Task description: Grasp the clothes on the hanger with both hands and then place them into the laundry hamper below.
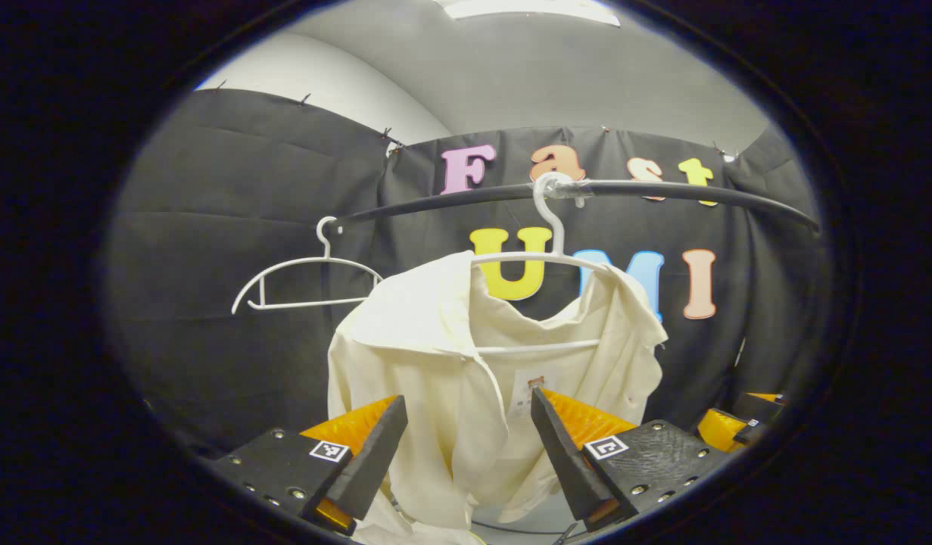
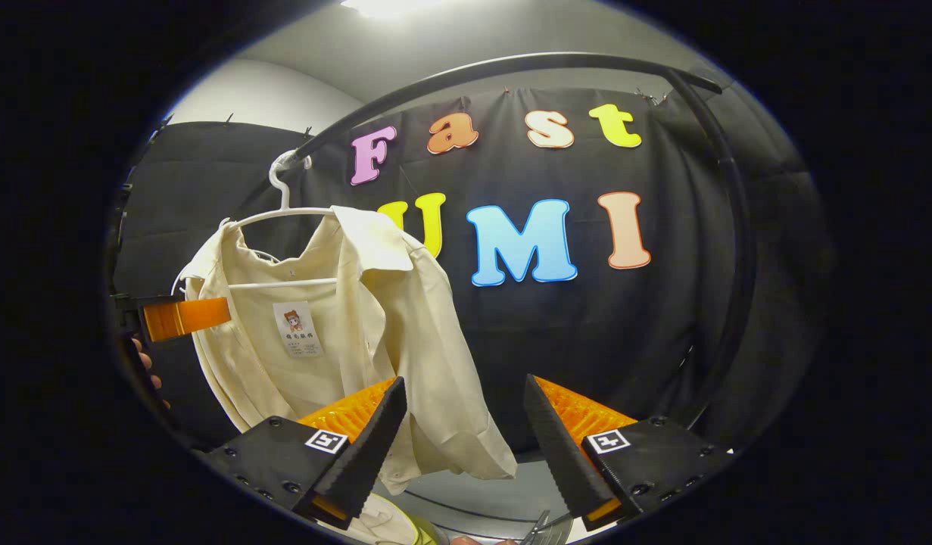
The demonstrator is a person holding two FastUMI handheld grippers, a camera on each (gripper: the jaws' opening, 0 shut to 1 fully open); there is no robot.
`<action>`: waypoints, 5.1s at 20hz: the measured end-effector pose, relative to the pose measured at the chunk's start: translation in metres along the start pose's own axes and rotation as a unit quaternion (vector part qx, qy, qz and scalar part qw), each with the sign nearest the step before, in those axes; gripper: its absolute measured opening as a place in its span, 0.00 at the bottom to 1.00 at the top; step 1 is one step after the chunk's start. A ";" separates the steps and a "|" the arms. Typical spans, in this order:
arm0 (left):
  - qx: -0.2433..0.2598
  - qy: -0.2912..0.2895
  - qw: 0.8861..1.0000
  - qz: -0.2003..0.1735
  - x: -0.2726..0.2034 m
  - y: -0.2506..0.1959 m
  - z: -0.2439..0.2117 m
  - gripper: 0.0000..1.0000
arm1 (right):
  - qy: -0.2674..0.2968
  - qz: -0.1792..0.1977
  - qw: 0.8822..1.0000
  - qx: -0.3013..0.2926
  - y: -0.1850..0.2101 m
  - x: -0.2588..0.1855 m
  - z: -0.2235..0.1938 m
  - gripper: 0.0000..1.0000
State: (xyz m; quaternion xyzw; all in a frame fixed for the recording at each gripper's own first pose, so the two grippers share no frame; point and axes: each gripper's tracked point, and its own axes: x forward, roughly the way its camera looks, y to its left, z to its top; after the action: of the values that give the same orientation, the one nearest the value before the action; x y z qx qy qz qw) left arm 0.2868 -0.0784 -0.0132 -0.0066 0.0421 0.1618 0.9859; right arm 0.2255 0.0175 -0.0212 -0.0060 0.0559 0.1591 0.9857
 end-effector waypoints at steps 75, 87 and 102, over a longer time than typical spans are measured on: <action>-0.094 -0.006 0.992 -0.089 0.016 0.085 0.025 0.04 | -0.104 -0.058 0.992 0.042 0.023 0.160 0.096 0.08; -0.148 0.007 0.981 -0.127 0.025 0.117 0.015 0.03 | -0.107 -0.047 0.983 0.144 0.002 0.198 0.098 0.02; -0.134 -0.029 0.982 -0.132 0.058 0.147 0.039 0.03 | -0.097 -0.035 0.968 0.227 -0.018 0.218 0.090 0.08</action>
State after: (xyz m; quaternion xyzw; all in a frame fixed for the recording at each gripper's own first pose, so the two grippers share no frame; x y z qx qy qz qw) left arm 0.2980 0.0803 0.0207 -0.1397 -0.0099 0.0346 0.9895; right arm 0.4467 0.0710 0.0436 0.2312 -0.0061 0.1073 0.9670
